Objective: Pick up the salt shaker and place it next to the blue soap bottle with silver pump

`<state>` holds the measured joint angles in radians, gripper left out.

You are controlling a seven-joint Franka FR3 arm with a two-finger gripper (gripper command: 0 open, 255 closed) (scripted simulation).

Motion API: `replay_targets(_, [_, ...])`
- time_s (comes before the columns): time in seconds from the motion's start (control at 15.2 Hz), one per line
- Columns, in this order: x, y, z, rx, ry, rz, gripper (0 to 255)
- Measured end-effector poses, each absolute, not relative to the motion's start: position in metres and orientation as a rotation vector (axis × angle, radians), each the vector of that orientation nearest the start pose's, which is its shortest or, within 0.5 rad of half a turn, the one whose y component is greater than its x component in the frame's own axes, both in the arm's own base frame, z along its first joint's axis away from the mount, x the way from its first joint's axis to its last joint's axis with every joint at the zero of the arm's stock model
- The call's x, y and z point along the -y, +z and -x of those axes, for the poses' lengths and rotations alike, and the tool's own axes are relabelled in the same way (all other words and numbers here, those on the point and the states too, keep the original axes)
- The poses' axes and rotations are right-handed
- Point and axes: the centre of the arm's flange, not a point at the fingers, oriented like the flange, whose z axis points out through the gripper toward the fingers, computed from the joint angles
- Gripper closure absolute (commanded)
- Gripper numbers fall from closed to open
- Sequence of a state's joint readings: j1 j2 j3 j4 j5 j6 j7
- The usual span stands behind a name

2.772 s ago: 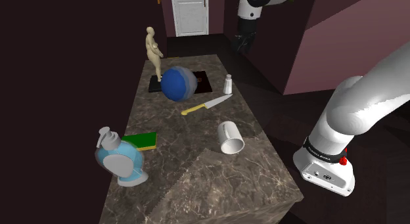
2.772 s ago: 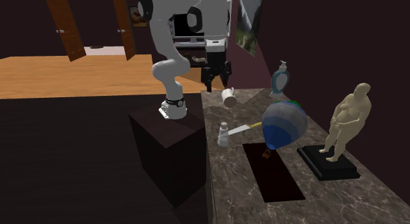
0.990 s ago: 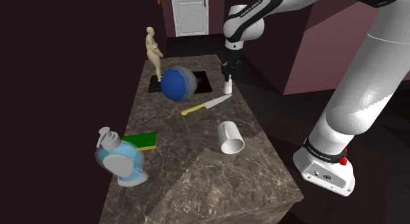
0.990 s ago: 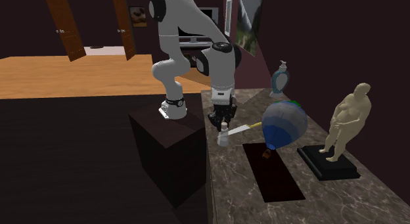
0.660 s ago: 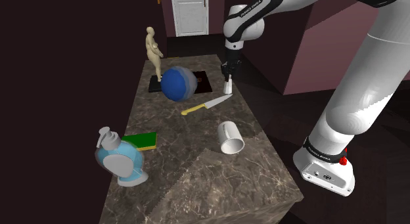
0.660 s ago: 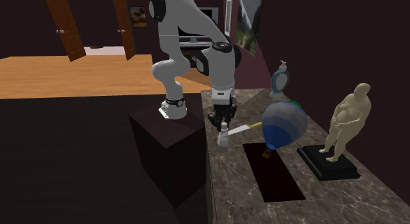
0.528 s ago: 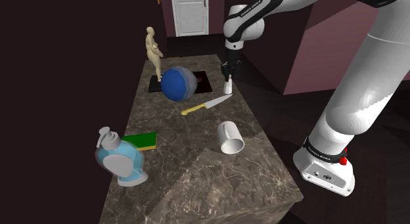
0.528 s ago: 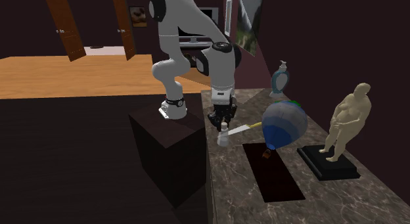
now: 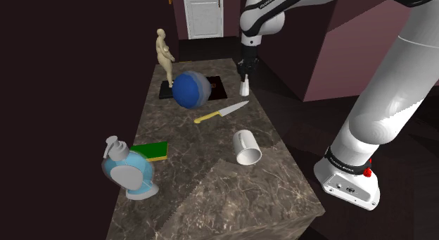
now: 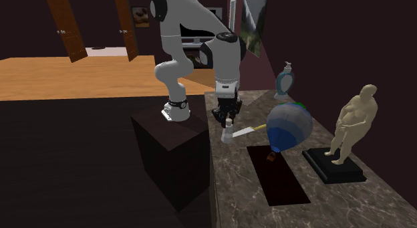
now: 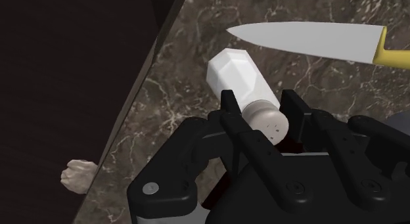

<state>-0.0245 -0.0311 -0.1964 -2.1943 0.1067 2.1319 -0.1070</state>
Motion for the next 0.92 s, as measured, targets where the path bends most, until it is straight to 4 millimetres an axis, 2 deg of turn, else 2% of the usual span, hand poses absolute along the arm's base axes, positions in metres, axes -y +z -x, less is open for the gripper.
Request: replay_targets(0.92, [0.11, 0.469, -0.509, -0.261, 0.024, 3.031, 255])
